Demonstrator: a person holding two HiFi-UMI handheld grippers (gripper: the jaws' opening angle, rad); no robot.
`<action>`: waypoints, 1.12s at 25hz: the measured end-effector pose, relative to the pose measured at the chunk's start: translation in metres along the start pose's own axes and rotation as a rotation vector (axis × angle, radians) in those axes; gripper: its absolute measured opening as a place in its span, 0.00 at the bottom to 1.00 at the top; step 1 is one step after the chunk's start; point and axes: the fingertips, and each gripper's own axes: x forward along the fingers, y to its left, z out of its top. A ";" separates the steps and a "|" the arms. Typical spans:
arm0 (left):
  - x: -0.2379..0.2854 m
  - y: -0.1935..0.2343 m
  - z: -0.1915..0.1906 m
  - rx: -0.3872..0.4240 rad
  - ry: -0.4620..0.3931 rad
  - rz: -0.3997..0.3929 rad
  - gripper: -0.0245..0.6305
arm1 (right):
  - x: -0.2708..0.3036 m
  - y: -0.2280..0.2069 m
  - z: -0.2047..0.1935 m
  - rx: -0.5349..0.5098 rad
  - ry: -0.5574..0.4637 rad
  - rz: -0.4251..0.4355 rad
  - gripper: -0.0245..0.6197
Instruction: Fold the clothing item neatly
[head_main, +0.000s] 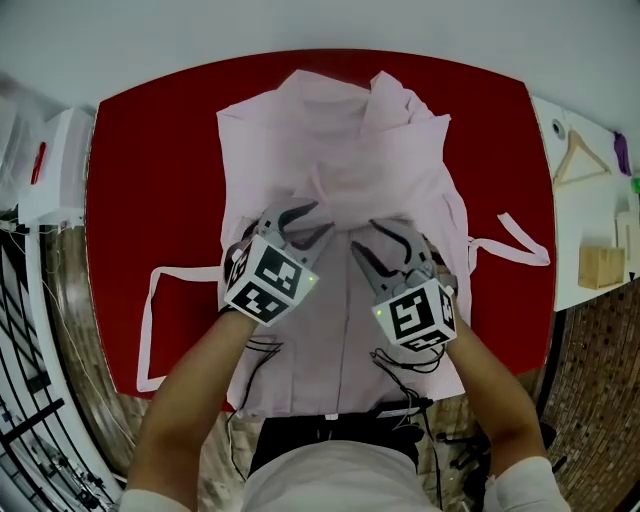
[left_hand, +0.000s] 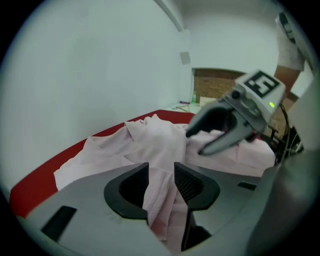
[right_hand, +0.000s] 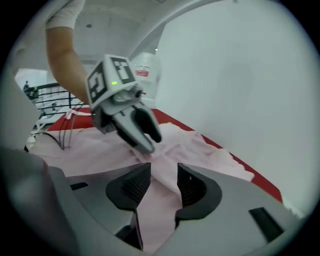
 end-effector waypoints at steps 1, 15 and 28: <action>0.006 -0.002 -0.004 0.040 0.029 0.002 0.25 | -0.001 -0.025 -0.009 0.014 0.019 -0.060 0.30; 0.020 0.032 -0.025 -0.207 0.054 0.052 0.08 | 0.014 -0.145 -0.113 0.166 0.271 -0.292 0.08; -0.010 0.085 -0.061 -0.583 0.031 0.147 0.08 | -0.011 -0.174 -0.149 0.269 0.343 -0.366 0.06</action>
